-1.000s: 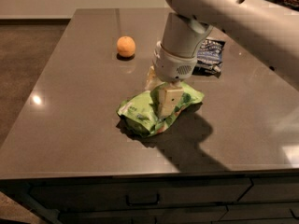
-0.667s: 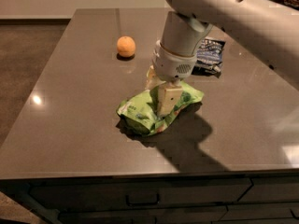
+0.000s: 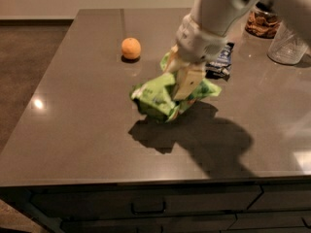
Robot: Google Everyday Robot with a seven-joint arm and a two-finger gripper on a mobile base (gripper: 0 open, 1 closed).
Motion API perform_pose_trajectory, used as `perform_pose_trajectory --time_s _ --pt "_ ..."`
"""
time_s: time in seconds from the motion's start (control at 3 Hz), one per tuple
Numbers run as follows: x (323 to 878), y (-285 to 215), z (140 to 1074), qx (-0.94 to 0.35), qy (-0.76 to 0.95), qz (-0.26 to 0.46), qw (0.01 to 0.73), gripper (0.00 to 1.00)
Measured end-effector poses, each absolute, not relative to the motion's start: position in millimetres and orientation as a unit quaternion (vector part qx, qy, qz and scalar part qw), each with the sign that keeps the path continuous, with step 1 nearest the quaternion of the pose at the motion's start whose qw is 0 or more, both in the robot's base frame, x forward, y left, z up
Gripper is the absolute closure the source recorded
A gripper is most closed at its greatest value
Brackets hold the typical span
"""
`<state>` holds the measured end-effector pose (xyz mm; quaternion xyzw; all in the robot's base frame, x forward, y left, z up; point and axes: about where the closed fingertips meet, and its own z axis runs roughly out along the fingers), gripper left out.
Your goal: Pick green rice chip bag
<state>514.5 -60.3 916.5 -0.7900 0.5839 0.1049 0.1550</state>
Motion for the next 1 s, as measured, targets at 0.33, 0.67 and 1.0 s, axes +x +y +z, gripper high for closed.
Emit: perform_pose_trajectory --time_s 0.33,0.67,1.0 --pt "525.9 -88.5 973.9 -0.761 0.594 0.130 0.226 1.00" --pt "533.9 -102.9 1013.1 -0.744 0.593 0.140 0.275 1.00" --pt "542.1 -98.2 1023.4 -0.740 0.590 0.131 0.296 1.00"
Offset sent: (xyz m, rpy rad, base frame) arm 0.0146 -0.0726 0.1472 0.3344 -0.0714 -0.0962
